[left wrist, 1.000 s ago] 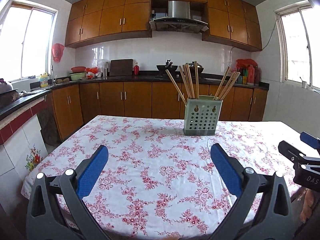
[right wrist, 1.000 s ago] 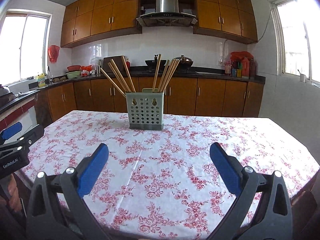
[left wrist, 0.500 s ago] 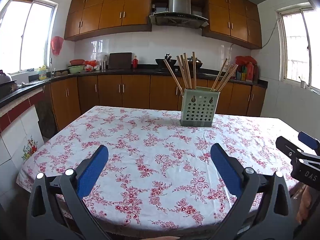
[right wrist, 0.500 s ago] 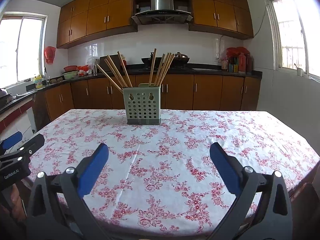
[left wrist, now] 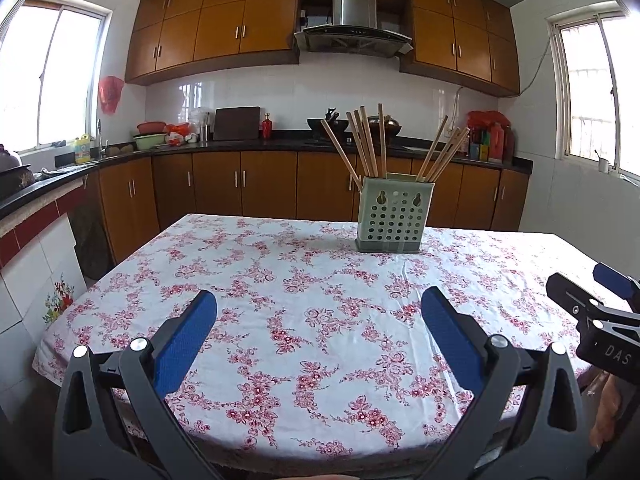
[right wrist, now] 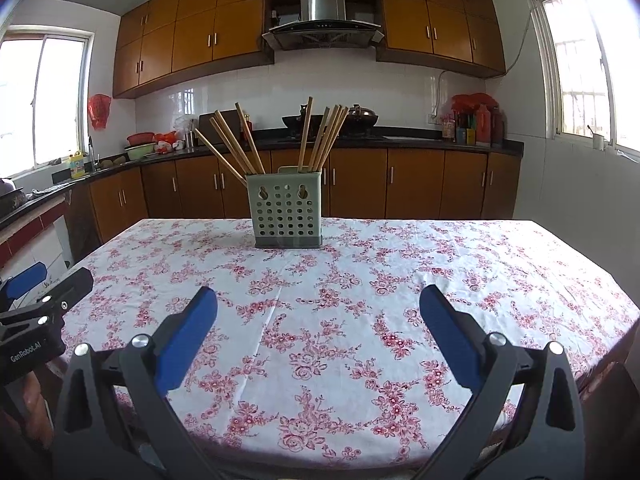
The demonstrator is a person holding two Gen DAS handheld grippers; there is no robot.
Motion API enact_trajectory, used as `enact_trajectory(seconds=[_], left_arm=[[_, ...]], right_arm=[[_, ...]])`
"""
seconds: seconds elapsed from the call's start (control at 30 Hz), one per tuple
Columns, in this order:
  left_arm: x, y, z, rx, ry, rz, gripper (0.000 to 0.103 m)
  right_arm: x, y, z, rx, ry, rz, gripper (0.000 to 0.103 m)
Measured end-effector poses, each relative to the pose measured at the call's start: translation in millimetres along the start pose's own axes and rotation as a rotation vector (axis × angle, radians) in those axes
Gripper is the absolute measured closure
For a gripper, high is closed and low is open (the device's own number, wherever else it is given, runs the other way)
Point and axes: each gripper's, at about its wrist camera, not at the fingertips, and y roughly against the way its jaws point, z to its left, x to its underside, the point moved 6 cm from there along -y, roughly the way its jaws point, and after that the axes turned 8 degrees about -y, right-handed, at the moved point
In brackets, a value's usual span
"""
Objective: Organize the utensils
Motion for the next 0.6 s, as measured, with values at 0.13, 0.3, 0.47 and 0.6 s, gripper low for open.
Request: enact_trajectory(seconds=[0.13, 0.3, 0.47, 0.6], left_arm=[[-0.1, -0.1, -0.9, 0.003, -0.002, 0.003, 0.002], [-0.1, -0.6, -2.1, 0.006, -0.007, 0.006, 0.002], [-0.4, -0.7, -2.8, 0.009, -0.011, 0.009, 0.002], [0.0, -1.0, -3.2, 0.008, -0.01, 0.01, 0.002]], right_arm=[[1.0, -2.4, -0.6, 0.0, -0.006, 0.009, 0.004], [2.3, -5.0, -0.7, 0.002, -0.013, 0.015, 0.004], [3.1, -6.1, -1.7, 0.004, -0.015, 0.019, 0.004], [3.1, -5.9, -1.7, 0.003, -0.015, 0.018, 0.004]])
